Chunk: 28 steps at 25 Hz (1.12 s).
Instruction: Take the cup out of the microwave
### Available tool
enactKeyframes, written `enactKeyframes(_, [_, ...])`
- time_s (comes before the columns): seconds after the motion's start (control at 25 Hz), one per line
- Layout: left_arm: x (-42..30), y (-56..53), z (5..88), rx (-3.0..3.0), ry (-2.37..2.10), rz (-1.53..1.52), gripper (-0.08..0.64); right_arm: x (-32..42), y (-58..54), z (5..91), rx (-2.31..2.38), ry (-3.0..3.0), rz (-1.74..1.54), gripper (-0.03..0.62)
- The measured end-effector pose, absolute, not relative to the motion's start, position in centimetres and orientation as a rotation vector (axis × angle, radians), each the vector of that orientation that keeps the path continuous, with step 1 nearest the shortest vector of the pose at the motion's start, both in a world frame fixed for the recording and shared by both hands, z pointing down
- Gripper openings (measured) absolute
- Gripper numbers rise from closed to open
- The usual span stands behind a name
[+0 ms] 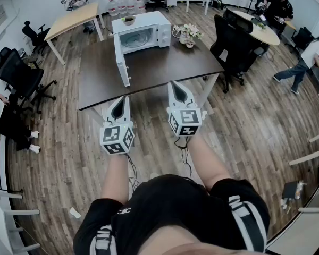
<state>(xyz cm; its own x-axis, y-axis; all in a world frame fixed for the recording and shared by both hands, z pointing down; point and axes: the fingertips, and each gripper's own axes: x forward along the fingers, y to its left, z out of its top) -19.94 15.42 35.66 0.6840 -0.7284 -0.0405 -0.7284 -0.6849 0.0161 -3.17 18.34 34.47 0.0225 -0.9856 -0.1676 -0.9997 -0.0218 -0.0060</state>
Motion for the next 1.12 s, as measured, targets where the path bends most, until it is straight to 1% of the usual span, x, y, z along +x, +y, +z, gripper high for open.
enactKeyframes(0.24, [-20.1, 15.2, 35.9, -2.869, 1.236, 0.06, 0.002, -3.6, 18.3, 34.8, -2.086, 2.142, 0.154, 0.002])
enactKeyframes(1.12, [-21.0, 8.3, 37.6, -2.893, 1.142, 0.046, 0.003, -2.4, 12.7, 36.4, -2.174, 2.018, 0.122, 0.002])
